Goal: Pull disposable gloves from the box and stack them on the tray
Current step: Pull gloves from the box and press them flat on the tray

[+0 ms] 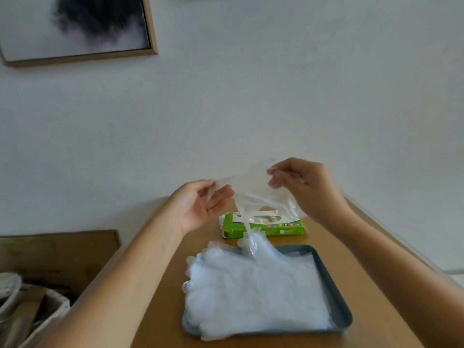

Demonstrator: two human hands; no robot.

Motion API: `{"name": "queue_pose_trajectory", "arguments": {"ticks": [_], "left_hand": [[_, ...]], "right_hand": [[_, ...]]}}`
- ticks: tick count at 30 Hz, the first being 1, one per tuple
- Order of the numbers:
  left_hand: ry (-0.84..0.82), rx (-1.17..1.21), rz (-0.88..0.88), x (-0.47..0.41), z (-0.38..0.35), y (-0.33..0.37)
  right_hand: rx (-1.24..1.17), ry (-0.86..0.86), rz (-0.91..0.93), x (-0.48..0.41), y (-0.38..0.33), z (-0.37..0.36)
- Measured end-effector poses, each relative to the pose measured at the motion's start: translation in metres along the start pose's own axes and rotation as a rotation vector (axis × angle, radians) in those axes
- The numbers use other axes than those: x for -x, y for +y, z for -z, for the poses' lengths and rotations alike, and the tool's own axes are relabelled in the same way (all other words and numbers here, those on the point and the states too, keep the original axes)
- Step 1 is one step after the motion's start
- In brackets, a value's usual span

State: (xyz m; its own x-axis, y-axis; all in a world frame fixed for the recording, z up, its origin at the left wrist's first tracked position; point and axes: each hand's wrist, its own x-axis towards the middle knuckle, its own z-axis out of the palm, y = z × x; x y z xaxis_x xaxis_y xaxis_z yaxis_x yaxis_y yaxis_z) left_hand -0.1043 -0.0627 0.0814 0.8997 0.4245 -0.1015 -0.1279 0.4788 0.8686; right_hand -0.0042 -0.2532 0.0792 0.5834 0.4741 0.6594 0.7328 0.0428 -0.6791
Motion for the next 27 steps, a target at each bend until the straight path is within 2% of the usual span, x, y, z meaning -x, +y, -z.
{"name": "queue_pose_trajectory", "arguments": {"ticks": [2,4,5,8,11,14,20,27], "left_hand": [[0.129,-0.227,-0.063,0.0,0.009,-0.001],[0.136,-0.528,-0.156,0.006,0.013,0.0],[0.053,-0.632,-0.202,0.012,0.012,0.002],[-0.369,-0.753,-0.301,0.034,-0.005,0.005],[-0.642,-0.934,-0.305,0.054,-0.028,0.005],[-0.687,-0.963,-0.273,0.064,-0.04,0.005],[-0.577,-1.118,-0.186,0.065,-0.027,-0.001],[-0.477,-0.851,0.046,0.044,0.008,0.012]], "right_hand": [[0.136,-0.046,0.016,-0.002,-0.017,0.012],[0.245,-0.229,0.021,-0.003,-0.036,0.023],[0.284,-0.344,0.029,-0.003,-0.046,0.028],[0.444,-0.667,0.09,-0.001,-0.073,0.035],[0.51,-0.854,0.089,0.003,-0.088,0.031],[0.535,-0.843,0.06,0.005,-0.093,0.029],[0.469,-0.668,0.054,0.012,-0.095,0.039],[0.171,-0.506,-0.285,0.023,-0.058,0.025]]}}
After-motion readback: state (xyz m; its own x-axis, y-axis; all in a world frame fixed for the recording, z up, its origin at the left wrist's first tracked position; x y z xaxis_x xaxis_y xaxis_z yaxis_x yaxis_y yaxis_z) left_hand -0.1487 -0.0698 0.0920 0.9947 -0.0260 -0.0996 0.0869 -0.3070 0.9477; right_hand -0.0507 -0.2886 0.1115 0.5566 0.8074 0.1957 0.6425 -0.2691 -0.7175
